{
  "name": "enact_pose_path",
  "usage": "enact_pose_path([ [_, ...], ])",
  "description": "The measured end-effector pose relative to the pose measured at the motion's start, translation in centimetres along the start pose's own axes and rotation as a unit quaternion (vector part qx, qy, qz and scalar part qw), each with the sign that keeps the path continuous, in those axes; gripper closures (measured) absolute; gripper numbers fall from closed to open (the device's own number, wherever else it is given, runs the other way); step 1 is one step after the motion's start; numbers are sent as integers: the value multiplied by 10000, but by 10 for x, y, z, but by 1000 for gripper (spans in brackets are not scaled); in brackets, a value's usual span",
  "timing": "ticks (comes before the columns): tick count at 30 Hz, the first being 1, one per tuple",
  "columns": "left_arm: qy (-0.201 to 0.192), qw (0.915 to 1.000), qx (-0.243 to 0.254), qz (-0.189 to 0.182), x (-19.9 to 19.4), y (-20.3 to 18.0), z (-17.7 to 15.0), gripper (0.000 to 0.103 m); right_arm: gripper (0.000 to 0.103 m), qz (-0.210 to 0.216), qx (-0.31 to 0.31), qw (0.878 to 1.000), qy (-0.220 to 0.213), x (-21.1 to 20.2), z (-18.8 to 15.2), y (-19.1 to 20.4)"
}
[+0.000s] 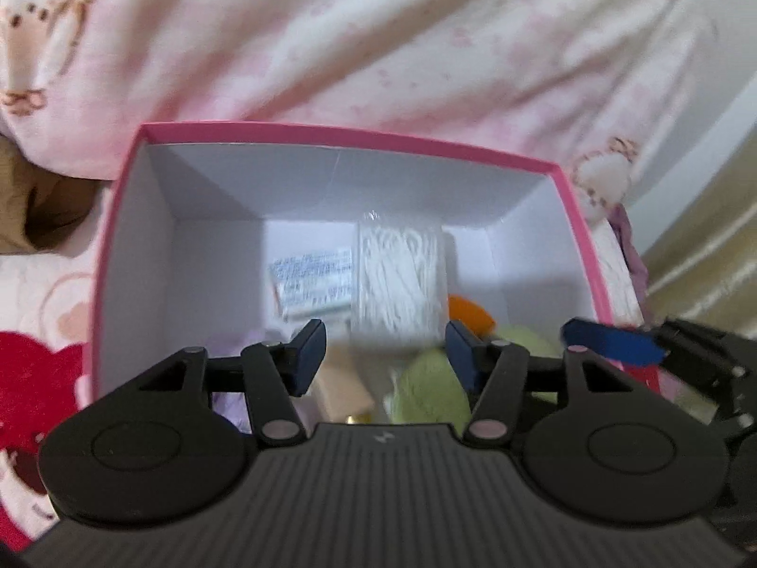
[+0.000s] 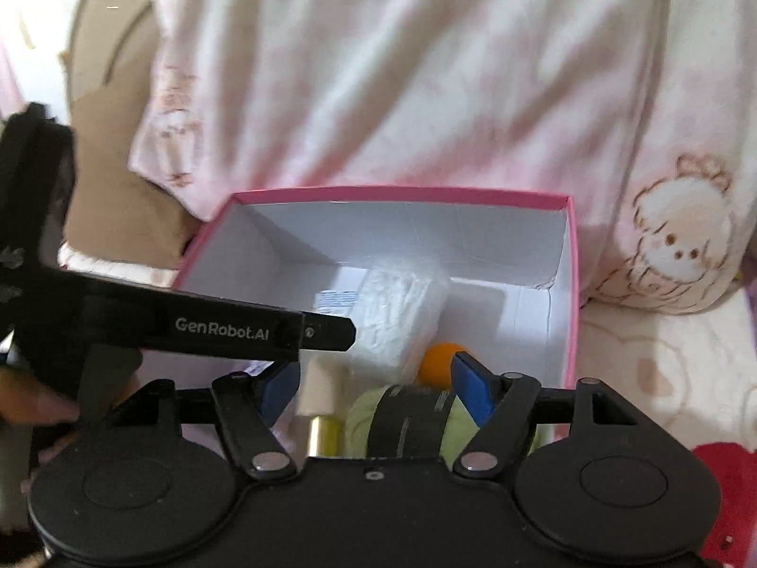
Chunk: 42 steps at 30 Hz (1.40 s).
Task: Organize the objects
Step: 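Lower the case into the box and open the left tool, then withdraw the left tool and reach to the blue wet-wipe packet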
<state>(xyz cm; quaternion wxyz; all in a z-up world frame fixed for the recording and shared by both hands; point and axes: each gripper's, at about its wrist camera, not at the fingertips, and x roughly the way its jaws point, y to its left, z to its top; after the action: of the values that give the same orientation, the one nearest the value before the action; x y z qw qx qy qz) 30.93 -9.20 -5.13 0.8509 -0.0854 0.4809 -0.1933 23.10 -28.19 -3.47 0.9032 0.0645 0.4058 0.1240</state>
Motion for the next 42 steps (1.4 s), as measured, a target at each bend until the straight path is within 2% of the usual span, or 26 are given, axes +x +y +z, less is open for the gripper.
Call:
enact_pose_path([
  [5,66,9996,257,-62,-46,-13,-15,46,27,127,-215,9996,-97,-51,-7,15],
  [13,44,9970,769,-56,-128,-35,-30,43,21,-31,-846,9954,-459,-129,-15,55],
  [15,-17,9959,904,-10,-147,-40,-35,39,19,-118,-1046,9931,-514,-142,-22,63],
  [20,23,9934,1148,64,-172,-52,-54,37,10,-180,-1352,9876,-783,-167,-49,78],
  [23,93,9925,1215,74,-177,-56,-71,37,7,-187,-1341,9868,-892,-175,-65,78],
  [30,243,9924,1195,137,-169,-57,-109,34,7,-181,-1480,9846,-908,-182,-97,72],
  [34,455,9934,1051,72,-154,-50,-124,34,7,260,-1365,9850,-1019,-189,-110,55],
  [37,453,9939,999,101,-143,-46,-133,32,6,501,-1091,9871,-1056,-190,-118,40],
  [42,452,9945,947,-1,-119,-42,-145,30,6,312,-823,9936,-710,-163,-133,21],
])
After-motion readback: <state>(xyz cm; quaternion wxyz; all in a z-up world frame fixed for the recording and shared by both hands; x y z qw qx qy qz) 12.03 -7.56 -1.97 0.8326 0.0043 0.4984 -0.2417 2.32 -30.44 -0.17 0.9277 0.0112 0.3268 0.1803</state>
